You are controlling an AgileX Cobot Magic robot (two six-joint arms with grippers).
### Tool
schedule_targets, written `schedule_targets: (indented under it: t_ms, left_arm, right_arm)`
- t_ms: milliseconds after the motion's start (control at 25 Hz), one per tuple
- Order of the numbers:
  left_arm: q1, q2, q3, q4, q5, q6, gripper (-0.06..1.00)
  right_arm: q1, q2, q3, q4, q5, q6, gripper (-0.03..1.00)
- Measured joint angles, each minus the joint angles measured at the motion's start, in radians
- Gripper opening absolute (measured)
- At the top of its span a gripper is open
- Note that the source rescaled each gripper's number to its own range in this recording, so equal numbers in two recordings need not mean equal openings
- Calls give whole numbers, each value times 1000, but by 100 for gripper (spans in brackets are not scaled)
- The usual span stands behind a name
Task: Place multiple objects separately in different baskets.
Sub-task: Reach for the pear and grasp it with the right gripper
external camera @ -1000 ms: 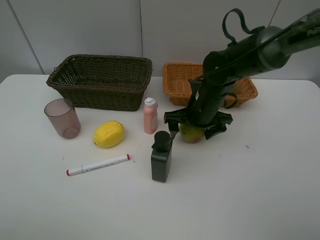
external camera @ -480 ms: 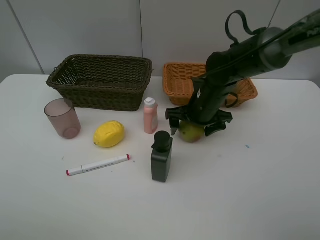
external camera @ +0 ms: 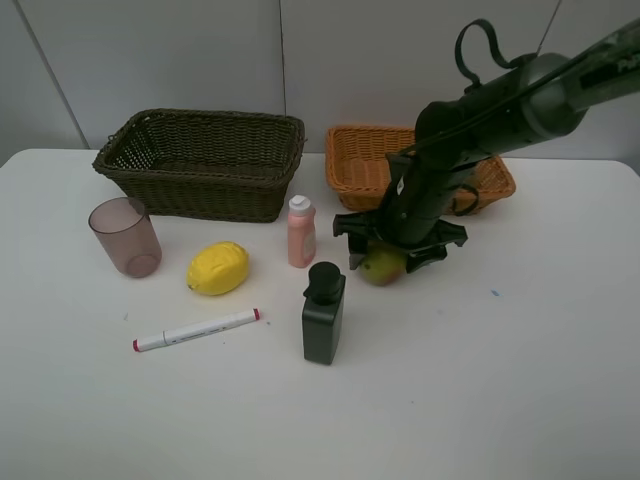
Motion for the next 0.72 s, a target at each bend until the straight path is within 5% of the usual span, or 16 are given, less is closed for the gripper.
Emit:
schedule_targets:
  t_ms: [720]
  left_arm:
    - [0,0,0,0,0,0,96]
  right_arm:
    - [0,-190,-9,-5,131,0,65]
